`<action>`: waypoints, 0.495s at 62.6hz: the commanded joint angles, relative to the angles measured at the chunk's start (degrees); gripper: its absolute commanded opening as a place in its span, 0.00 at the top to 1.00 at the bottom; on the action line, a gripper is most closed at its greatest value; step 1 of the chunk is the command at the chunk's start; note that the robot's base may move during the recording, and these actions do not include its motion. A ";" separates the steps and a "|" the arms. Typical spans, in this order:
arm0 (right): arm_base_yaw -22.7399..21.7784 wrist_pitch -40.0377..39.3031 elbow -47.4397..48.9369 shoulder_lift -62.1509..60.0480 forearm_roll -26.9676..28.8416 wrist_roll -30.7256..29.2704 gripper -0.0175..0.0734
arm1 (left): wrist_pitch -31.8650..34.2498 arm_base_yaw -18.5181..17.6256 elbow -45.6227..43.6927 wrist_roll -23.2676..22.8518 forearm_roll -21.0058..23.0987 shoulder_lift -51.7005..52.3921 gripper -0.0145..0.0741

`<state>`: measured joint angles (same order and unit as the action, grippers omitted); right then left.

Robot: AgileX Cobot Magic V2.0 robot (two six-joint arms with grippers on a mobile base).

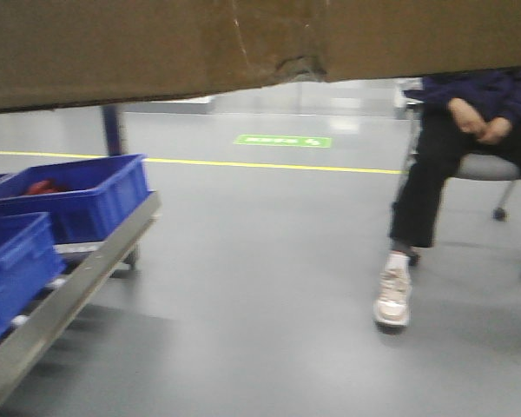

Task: Grab carton from right shelf to conveyor
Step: 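Hold the carton with both grippers while driving to the red conveyor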

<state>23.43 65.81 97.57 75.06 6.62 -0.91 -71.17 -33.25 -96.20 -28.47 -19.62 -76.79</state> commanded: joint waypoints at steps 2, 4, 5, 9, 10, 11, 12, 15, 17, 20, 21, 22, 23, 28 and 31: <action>0.26 -5.01 0.48 -0.83 2.13 -1.20 0.88 | 1.90 -0.94 -0.04 1.82 3.45 0.50 0.85; 0.26 -5.01 0.48 -0.83 2.13 -1.20 0.88 | 1.90 -0.94 -0.04 1.82 3.45 0.50 0.85; 0.26 -5.01 0.48 -0.83 2.13 -1.20 0.88 | 1.90 -0.94 -0.04 1.82 3.45 0.50 0.85; 0.26 -5.01 0.48 -0.83 2.13 -1.20 0.88 | 1.90 -0.94 -0.04 1.82 3.45 0.50 0.85; 0.26 -5.01 0.48 -0.83 2.13 -1.20 0.88 | 1.90 -0.94 -0.04 1.82 3.45 0.50 0.85; 0.26 -5.01 0.48 -0.83 2.13 -1.20 0.88 | 1.90 -0.94 -0.04 1.82 3.45 0.50 0.85; 0.26 -5.01 0.48 -0.83 2.13 -1.20 0.88 | 1.90 -0.94 -0.04 1.82 3.45 0.50 0.85; 0.26 -5.01 0.48 -0.83 2.13 -1.20 0.88 | 1.90 -0.94 -0.04 1.82 3.45 0.50 0.85; 0.26 -5.01 0.48 -0.83 2.13 -1.20 0.88 | 1.90 -0.94 -0.04 1.82 3.45 0.50 0.85; 0.26 -5.01 0.48 -0.83 2.13 -1.20 0.88 | 1.90 -0.94 -0.04 1.82 3.45 0.50 0.85; 0.26 -5.01 0.48 -0.83 2.13 -1.20 0.88 | 1.90 -0.94 -0.04 1.82 3.45 0.50 0.85; 0.26 -5.01 0.48 -0.83 2.13 -1.20 0.88 | 1.90 -0.94 -0.04 1.82 3.45 0.50 0.85; 0.26 -5.01 0.48 -0.83 2.13 -1.20 0.88 | 1.90 -0.94 -0.04 1.82 3.45 0.50 0.85; 0.26 -5.01 0.48 -0.83 2.13 -1.20 0.88 | 1.90 -0.94 -0.04 1.82 3.45 0.50 0.85; 0.26 -5.01 0.48 -0.83 2.13 -1.20 0.88 | 1.90 -0.94 -0.04 1.82 3.45 0.50 0.85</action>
<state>23.43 65.81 97.57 75.06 6.62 -0.91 -71.17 -33.25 -96.20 -28.47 -19.52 -76.79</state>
